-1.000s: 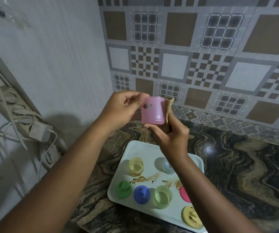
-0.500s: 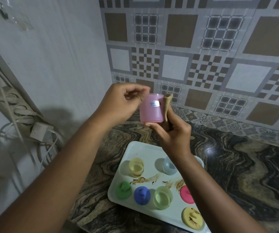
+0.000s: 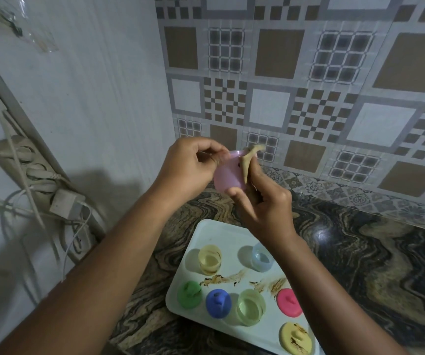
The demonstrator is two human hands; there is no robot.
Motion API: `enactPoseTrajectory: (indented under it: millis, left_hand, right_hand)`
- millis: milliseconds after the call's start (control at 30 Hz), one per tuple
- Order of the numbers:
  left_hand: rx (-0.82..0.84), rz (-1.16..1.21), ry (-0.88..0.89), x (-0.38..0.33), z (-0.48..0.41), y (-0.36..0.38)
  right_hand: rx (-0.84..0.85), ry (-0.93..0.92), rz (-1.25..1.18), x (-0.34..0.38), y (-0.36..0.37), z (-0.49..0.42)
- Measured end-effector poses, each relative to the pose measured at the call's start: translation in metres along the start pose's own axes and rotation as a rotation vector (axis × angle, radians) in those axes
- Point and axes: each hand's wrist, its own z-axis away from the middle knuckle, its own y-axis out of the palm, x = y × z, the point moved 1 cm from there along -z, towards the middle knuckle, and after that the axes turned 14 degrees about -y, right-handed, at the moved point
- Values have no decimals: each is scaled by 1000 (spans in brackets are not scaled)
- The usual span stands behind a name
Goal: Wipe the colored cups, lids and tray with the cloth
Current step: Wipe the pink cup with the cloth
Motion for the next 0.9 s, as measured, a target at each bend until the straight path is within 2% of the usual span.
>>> enactPoseTrajectory:
  millis: [167, 333, 500, 667, 733, 900]
  left_hand:
    - [16, 72, -61, 9, -5, 0]
    - [-69, 214, -127, 20, -13, -6]
    - [-52, 197, -167, 36, -14, -6]
    - [-66, 203, -209, 51, -13, -10]
    - [-89, 194, -205, 54, -15, -16]
    - [-146, 23, -147, 74, -18, -20]
  right_hand:
    - [-94, -7, -17, -2, 1, -2]
    - [-55, -89, -1, 1, 8, 6]
    - [-61, -88, 10, 1, 16, 23]
    - [66, -105, -28, -6, 18, 52]
    - [119, -76, -58, -12, 22, 62]
    - [108, 40, 54, -36, 38, 64]
